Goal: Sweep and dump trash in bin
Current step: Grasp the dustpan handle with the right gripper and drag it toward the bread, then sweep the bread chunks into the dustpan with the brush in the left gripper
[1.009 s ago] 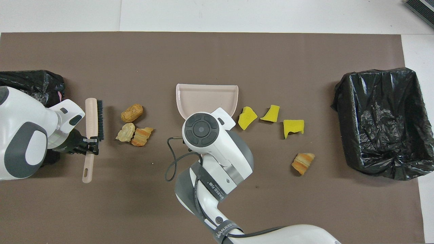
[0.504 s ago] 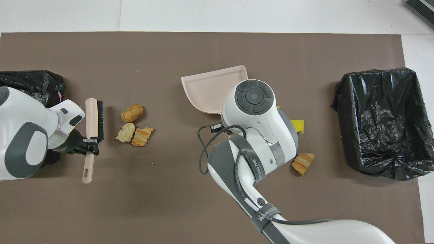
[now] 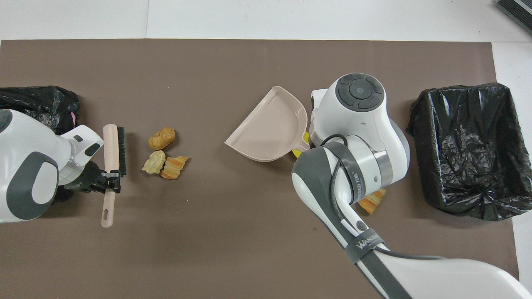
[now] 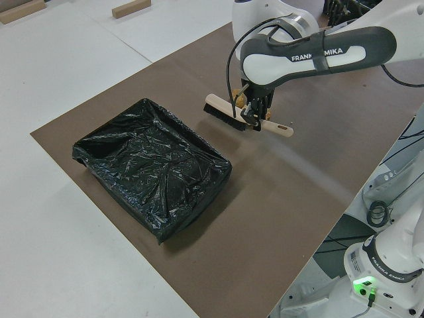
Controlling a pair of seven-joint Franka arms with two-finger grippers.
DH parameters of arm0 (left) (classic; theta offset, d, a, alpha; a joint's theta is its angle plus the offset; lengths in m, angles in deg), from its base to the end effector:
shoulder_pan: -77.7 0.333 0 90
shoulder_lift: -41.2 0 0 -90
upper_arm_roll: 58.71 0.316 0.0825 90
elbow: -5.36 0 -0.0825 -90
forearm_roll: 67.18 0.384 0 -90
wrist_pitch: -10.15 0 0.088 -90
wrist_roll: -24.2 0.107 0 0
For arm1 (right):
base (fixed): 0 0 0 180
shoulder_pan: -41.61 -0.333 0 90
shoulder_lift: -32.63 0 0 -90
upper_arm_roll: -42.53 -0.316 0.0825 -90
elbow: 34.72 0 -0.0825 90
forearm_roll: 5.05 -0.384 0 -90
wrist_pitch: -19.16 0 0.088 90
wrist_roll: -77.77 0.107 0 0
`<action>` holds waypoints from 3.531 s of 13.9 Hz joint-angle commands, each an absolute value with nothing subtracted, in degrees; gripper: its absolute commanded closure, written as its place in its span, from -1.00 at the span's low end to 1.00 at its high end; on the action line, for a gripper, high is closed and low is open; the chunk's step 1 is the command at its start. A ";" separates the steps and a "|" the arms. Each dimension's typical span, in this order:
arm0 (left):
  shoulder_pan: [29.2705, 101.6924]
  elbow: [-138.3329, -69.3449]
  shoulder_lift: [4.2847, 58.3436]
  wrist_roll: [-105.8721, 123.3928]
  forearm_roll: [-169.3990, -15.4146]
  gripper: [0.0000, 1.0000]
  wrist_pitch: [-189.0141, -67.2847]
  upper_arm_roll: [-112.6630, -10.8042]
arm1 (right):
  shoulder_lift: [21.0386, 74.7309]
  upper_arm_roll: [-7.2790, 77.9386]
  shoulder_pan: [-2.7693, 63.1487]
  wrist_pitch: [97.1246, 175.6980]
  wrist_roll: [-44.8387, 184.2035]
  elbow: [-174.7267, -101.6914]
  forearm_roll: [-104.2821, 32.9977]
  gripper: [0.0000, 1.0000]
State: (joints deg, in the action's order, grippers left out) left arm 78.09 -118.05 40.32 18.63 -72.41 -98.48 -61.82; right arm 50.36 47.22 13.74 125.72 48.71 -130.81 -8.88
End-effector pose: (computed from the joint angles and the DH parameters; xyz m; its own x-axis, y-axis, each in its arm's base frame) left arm 0.5062 -0.0307 0.3730 0.9575 0.0801 -0.2771 0.0974 -0.9940 0.0495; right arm 0.5783 0.2581 0.4126 0.6226 0.7771 -0.0921 0.7716 -0.6293 -0.0927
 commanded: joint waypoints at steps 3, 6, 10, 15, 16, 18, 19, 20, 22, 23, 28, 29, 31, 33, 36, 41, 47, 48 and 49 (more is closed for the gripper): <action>77.70 -121.55 41.99 15.15 -72.28 1.00 -100.42 -62.22 | 48.01 46.57 13.14 127.78 36.67 -134.12 -2.16 1.00; 74.63 -123.22 41.38 15.06 -72.28 1.00 -104.11 -62.31 | 48.98 46.31 13.05 129.73 29.29 -134.21 1.53 1.00; 69.54 -123.40 40.58 14.80 -74.38 1.00 -105.95 -62.31 | 49.33 46.31 13.14 133.50 20.11 -135.35 1.54 1.00; 62.86 -123.22 40.58 12.87 -79.04 1.00 -107.01 -62.31 | 51.96 46.13 12.00 137.02 20.73 -135.36 1.01 1.00; 61.10 -123.14 40.67 12.60 -79.92 1.00 -106.93 -62.31 | 52.23 46.13 11.91 137.64 20.81 -135.36 0.92 1.00; 57.33 -122.79 40.67 8.84 -82.64 1.00 -107.19 -62.31 | 52.76 46.13 11.03 138.17 20.82 -135.27 0.92 1.00; 55.65 -122.52 40.67 7.26 -83.26 1.00 -107.88 -62.40 | 53.02 46.13 10.85 138.34 20.82 -135.27 0.92 1.00; 54.42 -122.52 40.67 6.28 -84.66 1.00 -109.11 -62.40 | 53.02 46.13 10.85 138.34 20.82 -135.27 0.92 1.00; 51.52 -121.74 40.41 4.44 -88.08 1.00 -111.22 -62.40 | 53.02 46.13 10.85 138.34 20.82 -135.27 0.84 1.00; 50.64 -120.51 40.23 2.51 -88.36 1.00 -111.14 -62.40 | 53.02 46.13 10.77 138.34 20.99 -135.27 0.84 1.00; 53.95 -114.53 39.97 1.53 -87.23 1.00 -101.75 -62.05 | 53.02 46.13 10.76 138.43 22.04 -135.27 0.84 1.00; 55.53 -114.00 39.53 2.57 -84.26 1.00 -101.39 -62.05 | 53.02 46.13 10.76 138.35 22.13 -135.27 0.84 1.00; 60.18 -112.16 38.74 9.13 -76.44 1.00 -99.56 -62.13 | 53.02 46.13 10.76 138.34 22.22 -135.35 0.84 1.00; 64.93 -106.04 34.46 19.40 -74.14 1.00 -96.13 -62.13 | 53.02 46.13 10.76 138.34 22.22 -135.27 0.84 1.00; 66.53 -94.86 24.44 22.00 -70.18 1.00 -93.83 -62.13 | 53.02 46.13 10.76 138.34 22.22 -135.27 0.84 1.00; 65.14 -95.97 21.08 24.03 -70.61 1.00 -98.13 -62.75 | 53.02 46.13 10.76 138.34 23.01 -135.27 0.84 1.00; 58.02 -97.73 23.18 19.40 -80.87 1.00 -92.08 -62.92 | 53.02 46.13 10.76 138.52 23.01 -135.27 0.75 1.00; 55.92 -97.65 23.27 16.32 -81.07 1.00 -92.51 -63.01 | 53.02 46.13 10.76 138.52 23.01 -135.35 0.66 1.00; 54.51 -97.56 23.36 15.16 -81.16 1.00 -92.86 -63.01 | 53.11 46.13 10.85 138.52 22.93 -135.44 0.66 1.00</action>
